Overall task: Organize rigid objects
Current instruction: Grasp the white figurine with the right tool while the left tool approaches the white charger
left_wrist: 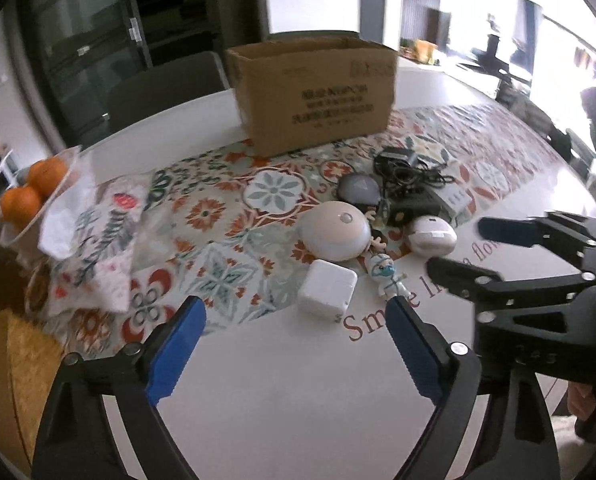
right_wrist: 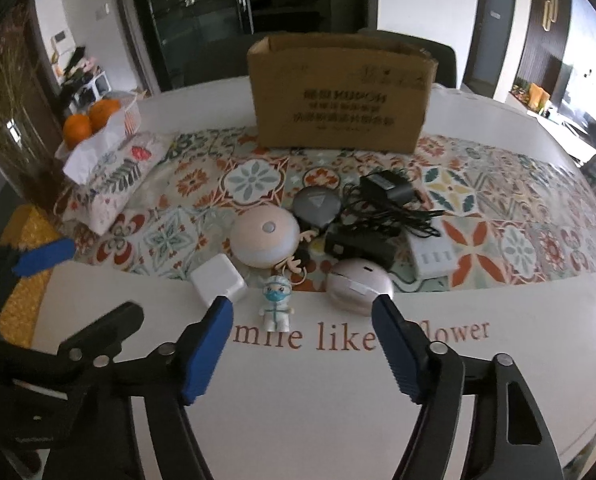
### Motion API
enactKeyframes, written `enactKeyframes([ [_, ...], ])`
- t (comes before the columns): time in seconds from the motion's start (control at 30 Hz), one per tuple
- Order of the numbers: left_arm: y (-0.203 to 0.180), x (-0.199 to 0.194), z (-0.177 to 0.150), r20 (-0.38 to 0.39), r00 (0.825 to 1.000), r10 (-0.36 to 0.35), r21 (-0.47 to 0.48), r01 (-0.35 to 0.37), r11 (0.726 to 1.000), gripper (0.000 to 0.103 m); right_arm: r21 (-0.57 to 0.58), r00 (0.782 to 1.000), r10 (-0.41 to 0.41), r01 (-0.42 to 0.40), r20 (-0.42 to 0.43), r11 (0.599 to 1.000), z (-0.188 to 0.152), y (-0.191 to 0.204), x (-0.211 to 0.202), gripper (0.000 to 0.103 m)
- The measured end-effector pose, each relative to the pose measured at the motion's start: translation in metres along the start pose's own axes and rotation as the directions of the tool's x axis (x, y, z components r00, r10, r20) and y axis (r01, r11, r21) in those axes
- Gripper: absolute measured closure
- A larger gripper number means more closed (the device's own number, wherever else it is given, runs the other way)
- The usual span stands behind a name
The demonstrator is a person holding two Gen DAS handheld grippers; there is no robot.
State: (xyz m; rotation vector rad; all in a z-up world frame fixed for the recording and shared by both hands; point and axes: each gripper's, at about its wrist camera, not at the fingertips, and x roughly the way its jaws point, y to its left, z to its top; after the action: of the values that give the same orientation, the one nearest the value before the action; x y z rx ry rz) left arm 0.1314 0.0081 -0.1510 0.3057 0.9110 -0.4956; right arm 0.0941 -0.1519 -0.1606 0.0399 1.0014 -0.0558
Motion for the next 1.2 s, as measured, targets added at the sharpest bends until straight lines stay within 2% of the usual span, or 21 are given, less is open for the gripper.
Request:
enactKeyframes([
  [0.1,-0.001,0.017,0.000,-0.023,0.999,-0.047,0.046,0.048,0.998,0.019,-0.005,0.998,0.048,-0.048,-0.034,0.999,0.000,0.004,0.020,0.048],
  [0.3,-0.006,0.042,-0.002,-0.056,0.995,-0.077,0.107,0.083,0.991,0.026,-0.014,0.995,0.088,-0.089,-0.052,0.996,-0.001,0.009,0.047,0.060],
  [0.4,-0.007,0.050,-0.003,-0.074,0.992,-0.099,0.109,0.106,0.988,0.033,-0.024,0.994,0.089,-0.091,-0.068,0.996,-0.002,0.011,0.057,0.065],
  [0.5,-0.008,0.057,-0.002,-0.081,0.990,-0.112,0.108,0.120,0.987,0.035,-0.022,0.990,0.109,-0.112,-0.085,0.994,-0.001,0.010,0.064,0.069],
  [0.83,-0.010,0.081,0.006,-0.115,0.980,-0.161,0.114,0.174,0.978,0.048,0.014,0.983,0.151,-0.150,-0.108,0.989,0.003,0.003,0.078,0.078],
  [0.97,-0.005,0.083,0.010,-0.127,0.976,-0.175,0.078,0.186,0.979,0.048,0.020,0.979,0.167,-0.166,-0.121,0.986,0.008,0.002,0.081,0.078],
  [1.07,-0.010,0.086,0.008,-0.149,0.970,-0.190,0.098,0.206,0.974,0.047,0.032,0.981,0.172,-0.170,-0.094,0.985,0.012,0.000,0.079,0.078],
  [1.2,-0.012,0.094,0.008,-0.159,0.970,-0.185,0.081,0.199,0.977,0.046,0.037,0.967,0.236,-0.233,-0.094,0.972,0.019,0.006,0.082,0.078],
])
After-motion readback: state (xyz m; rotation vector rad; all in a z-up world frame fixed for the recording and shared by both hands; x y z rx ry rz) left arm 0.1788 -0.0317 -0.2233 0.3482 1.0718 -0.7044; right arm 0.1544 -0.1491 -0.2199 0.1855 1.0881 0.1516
